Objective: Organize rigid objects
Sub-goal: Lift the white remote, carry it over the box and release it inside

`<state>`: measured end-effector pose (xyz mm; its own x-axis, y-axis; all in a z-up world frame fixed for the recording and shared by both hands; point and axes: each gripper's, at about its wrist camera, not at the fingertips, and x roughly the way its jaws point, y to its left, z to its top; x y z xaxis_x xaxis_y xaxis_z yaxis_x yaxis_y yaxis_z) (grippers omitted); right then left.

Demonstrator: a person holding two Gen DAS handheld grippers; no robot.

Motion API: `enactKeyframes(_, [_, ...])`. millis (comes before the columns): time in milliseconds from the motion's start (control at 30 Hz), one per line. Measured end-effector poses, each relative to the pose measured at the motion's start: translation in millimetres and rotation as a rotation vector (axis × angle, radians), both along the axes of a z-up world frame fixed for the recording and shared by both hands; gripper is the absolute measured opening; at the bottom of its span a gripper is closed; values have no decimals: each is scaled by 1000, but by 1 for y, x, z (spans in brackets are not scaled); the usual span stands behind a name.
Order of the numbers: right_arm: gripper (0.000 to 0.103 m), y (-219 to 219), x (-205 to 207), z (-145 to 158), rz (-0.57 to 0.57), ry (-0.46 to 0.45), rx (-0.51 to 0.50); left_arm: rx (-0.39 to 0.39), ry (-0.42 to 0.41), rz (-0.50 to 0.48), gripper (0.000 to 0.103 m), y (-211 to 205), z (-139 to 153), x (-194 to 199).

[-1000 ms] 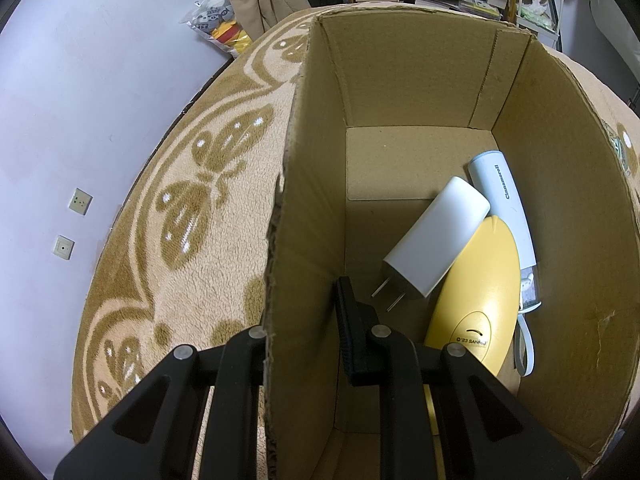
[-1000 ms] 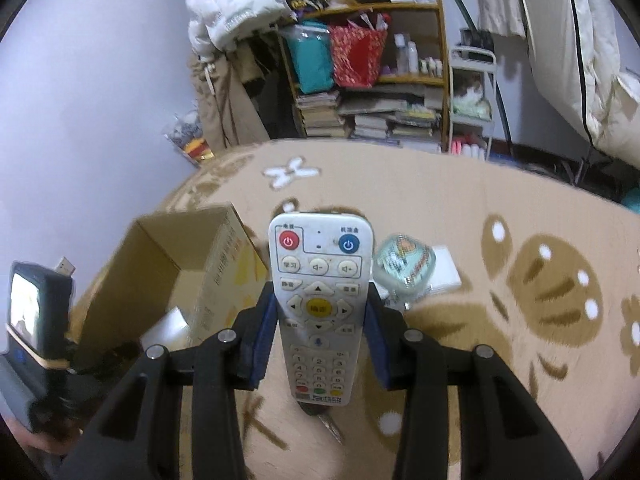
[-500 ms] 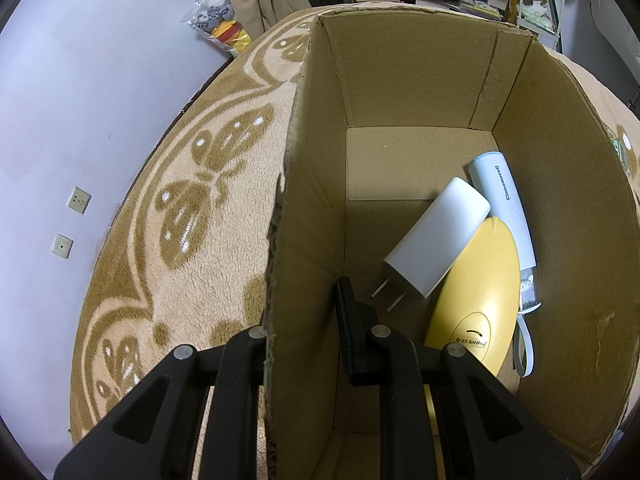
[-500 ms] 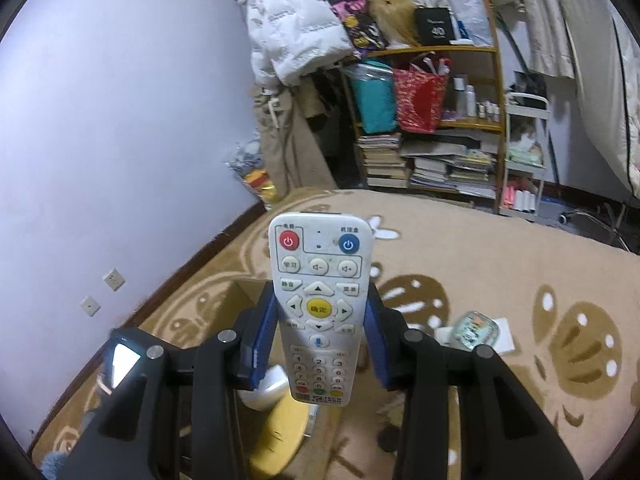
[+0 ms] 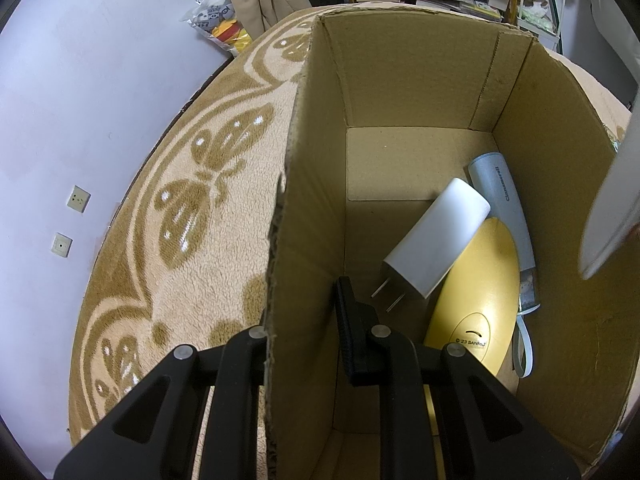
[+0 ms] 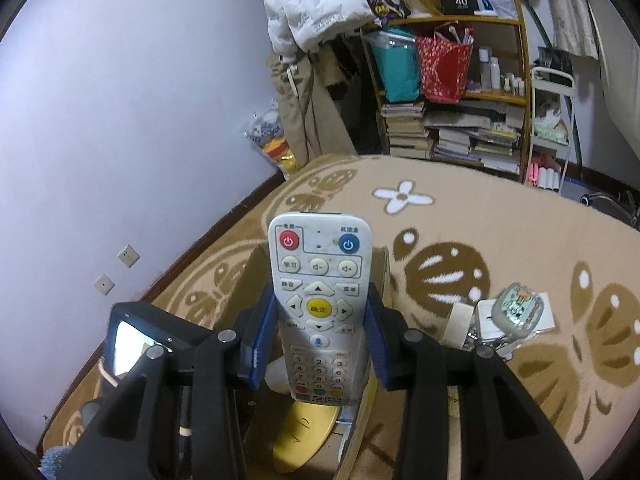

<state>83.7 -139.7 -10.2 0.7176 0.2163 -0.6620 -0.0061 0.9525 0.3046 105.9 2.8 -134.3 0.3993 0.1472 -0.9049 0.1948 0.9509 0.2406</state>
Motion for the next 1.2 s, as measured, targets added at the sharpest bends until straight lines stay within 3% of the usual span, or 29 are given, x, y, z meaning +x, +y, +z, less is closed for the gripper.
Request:
enactKeyframes(467, [44, -1, 20, -42, 5, 124, 31, -5, 4, 2, 17, 2, -1, 0])
enactKeyframes(1067, [45, -4, 26, -36, -6, 110, 25, -2, 7, 2, 17, 0, -3, -1])
enactKeyframes(1100, [45, -6, 25, -35, -9, 108, 27, -3, 8, 2, 17, 0, -2, -1])
enactKeyframes(1200, [62, -9, 21, -29, -14, 104, 24, -8, 10, 5, 17, 0, -2, -1])
